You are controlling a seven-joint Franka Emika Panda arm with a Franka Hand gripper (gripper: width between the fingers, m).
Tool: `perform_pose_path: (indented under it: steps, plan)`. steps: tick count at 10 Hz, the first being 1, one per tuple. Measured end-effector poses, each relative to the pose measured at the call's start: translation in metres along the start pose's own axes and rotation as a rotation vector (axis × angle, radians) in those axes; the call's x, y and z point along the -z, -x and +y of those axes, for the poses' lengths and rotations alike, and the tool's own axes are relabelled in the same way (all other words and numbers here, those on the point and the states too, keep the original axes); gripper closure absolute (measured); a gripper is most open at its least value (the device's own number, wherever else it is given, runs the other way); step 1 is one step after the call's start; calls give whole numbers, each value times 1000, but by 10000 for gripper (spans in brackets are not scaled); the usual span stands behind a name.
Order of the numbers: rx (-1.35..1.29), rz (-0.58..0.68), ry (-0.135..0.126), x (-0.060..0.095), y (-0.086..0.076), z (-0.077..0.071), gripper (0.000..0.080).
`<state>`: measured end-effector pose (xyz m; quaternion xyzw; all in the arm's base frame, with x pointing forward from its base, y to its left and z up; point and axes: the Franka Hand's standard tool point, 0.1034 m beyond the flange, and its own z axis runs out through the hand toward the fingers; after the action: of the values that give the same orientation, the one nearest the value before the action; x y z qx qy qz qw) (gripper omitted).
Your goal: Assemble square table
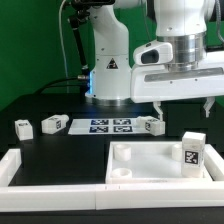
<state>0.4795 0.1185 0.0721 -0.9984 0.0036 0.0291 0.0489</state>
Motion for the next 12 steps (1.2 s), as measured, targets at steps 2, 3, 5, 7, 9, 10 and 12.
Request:
perform_pose_path:
  steps: [2, 3, 5, 7, 9, 10, 12]
  plan:
    - [144, -3, 2, -2, 3, 2, 151]
    - [233, -35, 13, -9, 17, 2, 151]
    - [411, -89, 66, -18, 48, -1, 151]
    - [495, -109, 105, -39, 79, 7, 151]
    - [483, -125, 100, -35, 75, 5, 151]
    - [478, -141, 100, -37, 78, 5, 151]
    - [408, -326, 151, -45, 94, 7, 151]
